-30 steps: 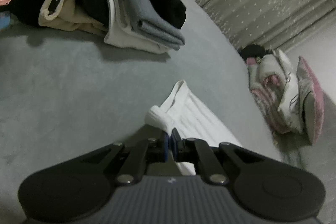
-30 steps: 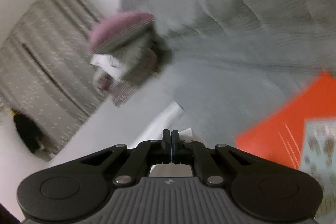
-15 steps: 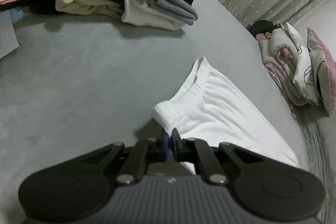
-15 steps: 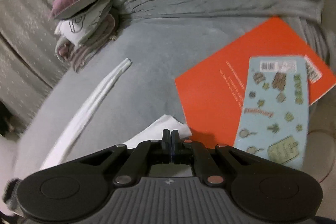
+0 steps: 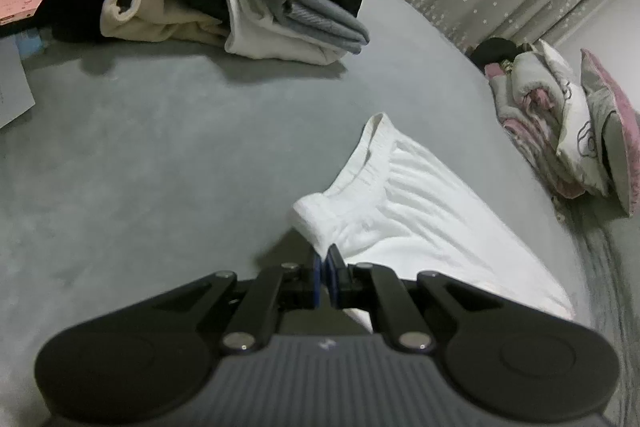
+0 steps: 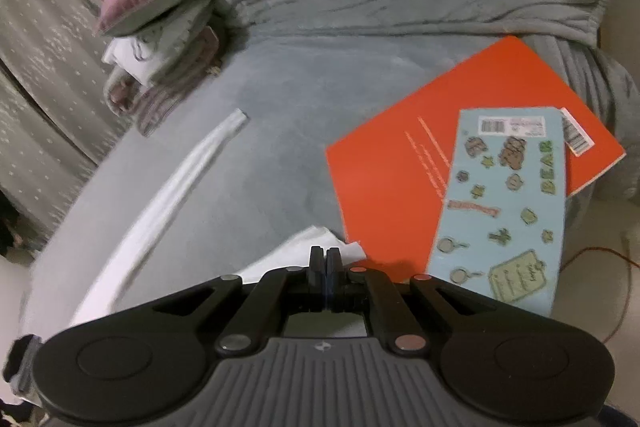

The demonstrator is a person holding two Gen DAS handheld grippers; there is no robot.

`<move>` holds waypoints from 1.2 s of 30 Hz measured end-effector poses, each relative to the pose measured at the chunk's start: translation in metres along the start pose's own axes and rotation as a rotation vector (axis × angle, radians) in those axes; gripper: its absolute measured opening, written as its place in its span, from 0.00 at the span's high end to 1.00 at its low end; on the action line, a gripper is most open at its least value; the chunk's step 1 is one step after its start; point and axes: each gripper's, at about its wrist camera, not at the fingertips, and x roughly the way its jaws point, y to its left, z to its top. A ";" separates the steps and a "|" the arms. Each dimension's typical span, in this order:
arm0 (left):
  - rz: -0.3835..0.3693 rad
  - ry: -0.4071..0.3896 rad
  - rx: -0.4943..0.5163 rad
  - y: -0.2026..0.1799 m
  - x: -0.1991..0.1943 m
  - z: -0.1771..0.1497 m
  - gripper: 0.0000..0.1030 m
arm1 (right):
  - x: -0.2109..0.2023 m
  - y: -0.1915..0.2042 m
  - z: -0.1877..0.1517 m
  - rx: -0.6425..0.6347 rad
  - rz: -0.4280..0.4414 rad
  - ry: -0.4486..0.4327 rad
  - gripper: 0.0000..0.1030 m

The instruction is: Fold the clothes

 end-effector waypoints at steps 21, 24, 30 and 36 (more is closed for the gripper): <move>0.208 0.006 0.165 -0.012 0.001 -0.010 0.51 | 0.000 0.007 0.000 -0.036 -0.061 -0.022 0.88; 0.210 -0.024 0.161 -0.016 -0.008 -0.009 0.51 | 0.005 0.011 0.004 -0.030 -0.042 -0.023 0.82; 0.131 -0.068 0.189 -0.041 -0.011 -0.002 0.51 | 0.028 0.033 0.021 -0.080 -0.047 -0.030 0.82; 0.041 -0.114 0.301 -0.087 0.013 0.010 0.51 | 0.058 0.056 0.036 -0.113 -0.032 -0.006 0.82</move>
